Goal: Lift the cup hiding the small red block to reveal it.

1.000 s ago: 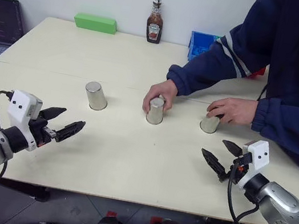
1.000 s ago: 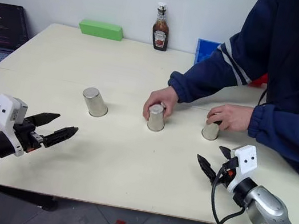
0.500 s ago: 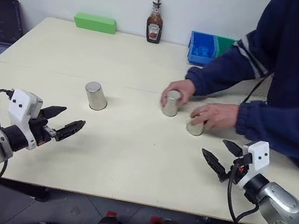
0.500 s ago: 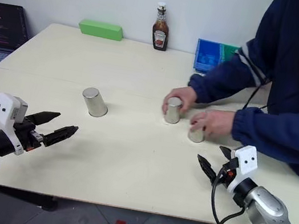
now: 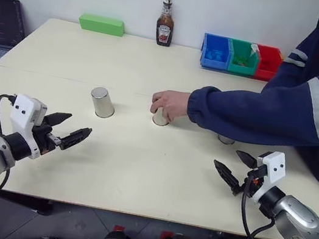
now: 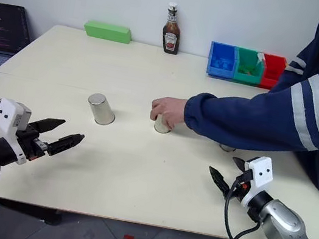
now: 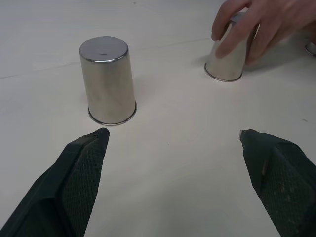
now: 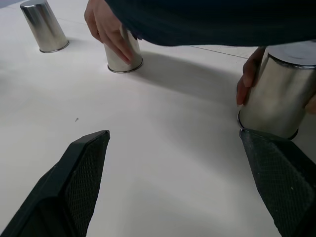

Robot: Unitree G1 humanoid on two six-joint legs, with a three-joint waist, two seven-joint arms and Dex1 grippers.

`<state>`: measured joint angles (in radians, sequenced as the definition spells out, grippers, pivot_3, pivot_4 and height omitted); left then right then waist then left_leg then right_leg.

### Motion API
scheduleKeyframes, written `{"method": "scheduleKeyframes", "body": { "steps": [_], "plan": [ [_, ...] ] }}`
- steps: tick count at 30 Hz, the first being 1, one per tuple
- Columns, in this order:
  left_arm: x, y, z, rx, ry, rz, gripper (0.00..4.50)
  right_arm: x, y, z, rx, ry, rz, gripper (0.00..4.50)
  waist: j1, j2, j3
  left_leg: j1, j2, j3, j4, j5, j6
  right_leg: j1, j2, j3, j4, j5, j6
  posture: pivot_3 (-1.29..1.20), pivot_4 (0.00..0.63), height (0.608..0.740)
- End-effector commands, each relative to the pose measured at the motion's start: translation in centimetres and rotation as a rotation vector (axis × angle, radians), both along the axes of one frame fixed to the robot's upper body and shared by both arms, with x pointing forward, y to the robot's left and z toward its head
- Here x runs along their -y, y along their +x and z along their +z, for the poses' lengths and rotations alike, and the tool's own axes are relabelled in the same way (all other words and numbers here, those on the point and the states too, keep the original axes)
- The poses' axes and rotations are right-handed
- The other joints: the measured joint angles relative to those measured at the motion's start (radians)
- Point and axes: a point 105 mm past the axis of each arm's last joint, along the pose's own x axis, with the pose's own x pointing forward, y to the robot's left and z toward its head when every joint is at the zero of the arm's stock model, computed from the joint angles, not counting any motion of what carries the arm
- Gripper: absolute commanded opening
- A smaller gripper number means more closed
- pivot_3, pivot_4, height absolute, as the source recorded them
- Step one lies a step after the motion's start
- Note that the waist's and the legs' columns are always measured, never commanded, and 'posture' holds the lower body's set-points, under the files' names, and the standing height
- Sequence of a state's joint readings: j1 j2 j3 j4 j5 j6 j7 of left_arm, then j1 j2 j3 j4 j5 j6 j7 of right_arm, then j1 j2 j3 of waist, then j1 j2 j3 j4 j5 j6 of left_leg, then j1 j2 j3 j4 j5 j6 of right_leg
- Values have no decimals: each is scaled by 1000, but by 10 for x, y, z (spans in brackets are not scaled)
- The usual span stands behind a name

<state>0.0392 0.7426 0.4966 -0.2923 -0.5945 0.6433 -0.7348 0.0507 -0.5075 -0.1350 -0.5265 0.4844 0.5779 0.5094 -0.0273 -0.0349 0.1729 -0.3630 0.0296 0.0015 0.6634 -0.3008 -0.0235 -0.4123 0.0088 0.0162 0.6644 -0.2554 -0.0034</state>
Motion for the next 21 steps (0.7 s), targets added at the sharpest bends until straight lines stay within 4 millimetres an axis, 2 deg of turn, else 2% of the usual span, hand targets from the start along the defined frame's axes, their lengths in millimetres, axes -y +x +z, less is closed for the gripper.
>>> {"method": "scheduleKeyframes", "body": {
  "steps": [1,13,15,18,21],
  "plan": [
    [9,-3,11,36,15,-49,4500,1,0,8,41,-6,-3,4465,0,0,0,0,0,0,0,0,0,0,0,0,0,0,0,0,150,740],
    [33,-9,10,24,-11,-154,4500,23,7,-2,30,-20,-144,4465,0,0,0,0,0,0,0,0,0,0,0,0,0,0,0,0,150,740],
    [43,-13,9,3,-33,-213,4500,25,8,-4,26,-19,-163,4465,0,0,0,0,0,0,0,0,0,0,0,0,0,0,0,0,150,740],
    [77,-30,14,-27,-46,-430,4500,28,14,-7,19,-14,-191,4465,0,0,0,0,0,0,0,0,0,0,0,0,0,0,0,0,150,740],
    [96,-40,17,-29,-23,-564,4500,26,23,-8,19,3,-201,4465,-1,0,0,0,-1,1,0,0,0,0,0,1,0,0,0,0,150,740]
  ]
}}
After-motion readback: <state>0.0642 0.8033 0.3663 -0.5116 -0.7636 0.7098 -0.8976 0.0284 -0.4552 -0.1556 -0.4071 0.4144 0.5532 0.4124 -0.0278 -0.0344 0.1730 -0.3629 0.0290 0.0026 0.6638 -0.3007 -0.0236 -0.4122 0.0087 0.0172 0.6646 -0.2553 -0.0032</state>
